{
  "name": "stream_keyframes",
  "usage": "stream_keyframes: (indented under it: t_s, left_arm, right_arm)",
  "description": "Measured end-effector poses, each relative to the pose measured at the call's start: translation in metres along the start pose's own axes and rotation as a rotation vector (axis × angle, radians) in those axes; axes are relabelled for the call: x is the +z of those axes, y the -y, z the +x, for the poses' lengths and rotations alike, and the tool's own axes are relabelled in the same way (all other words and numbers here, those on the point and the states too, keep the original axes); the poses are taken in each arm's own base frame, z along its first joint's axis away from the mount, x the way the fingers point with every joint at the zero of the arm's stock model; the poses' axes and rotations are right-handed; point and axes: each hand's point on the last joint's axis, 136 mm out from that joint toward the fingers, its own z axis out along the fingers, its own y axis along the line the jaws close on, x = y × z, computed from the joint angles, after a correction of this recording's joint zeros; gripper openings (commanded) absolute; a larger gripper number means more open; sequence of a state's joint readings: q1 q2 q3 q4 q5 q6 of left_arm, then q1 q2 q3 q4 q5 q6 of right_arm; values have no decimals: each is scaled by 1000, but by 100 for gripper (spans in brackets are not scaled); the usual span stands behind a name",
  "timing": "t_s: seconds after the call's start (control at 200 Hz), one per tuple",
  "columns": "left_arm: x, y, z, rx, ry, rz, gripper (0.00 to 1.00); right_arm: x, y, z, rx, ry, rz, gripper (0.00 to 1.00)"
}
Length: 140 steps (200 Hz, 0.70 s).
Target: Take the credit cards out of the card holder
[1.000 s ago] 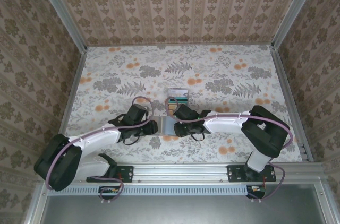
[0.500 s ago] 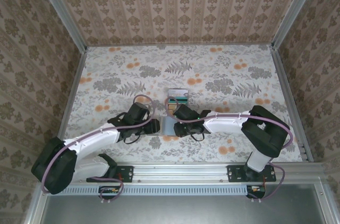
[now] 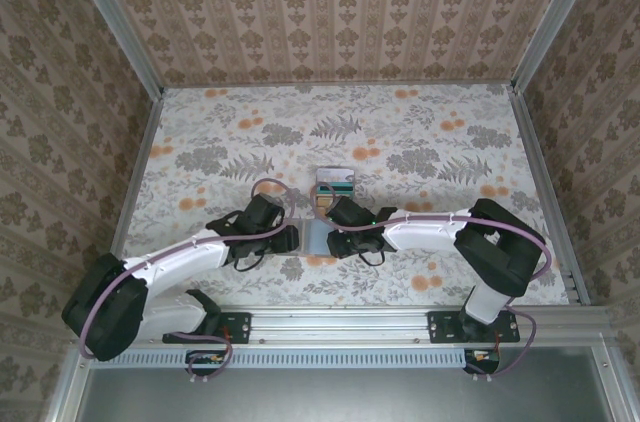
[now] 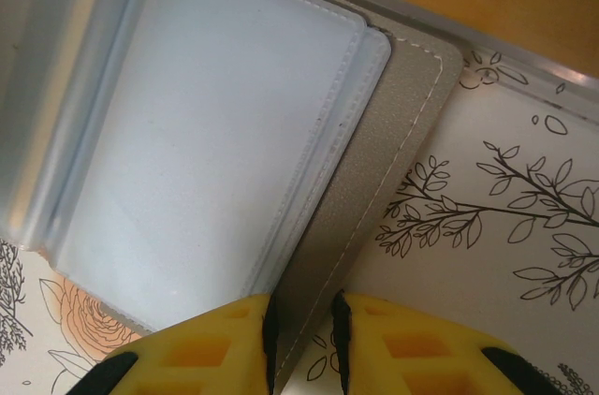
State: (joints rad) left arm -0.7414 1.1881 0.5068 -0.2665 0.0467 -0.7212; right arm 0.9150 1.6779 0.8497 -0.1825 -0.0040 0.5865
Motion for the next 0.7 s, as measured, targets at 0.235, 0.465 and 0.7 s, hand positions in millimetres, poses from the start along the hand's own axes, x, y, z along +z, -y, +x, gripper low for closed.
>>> stream_keyframes:
  t_s: [0.235, 0.465, 0.7]
  left_arm:
    - [0, 9, -2, 6, 7, 41, 51]
    - [10, 9, 4, 5, -32, 38, 51]
    - [12, 11, 3, 5, -31, 46, 51]
  right_arm:
    - [0, 0, 0, -1, 3, 4, 27]
    - [0, 0, 0, -4, 5, 8, 27]
    - [0, 0, 0, 6, 6, 8, 27]
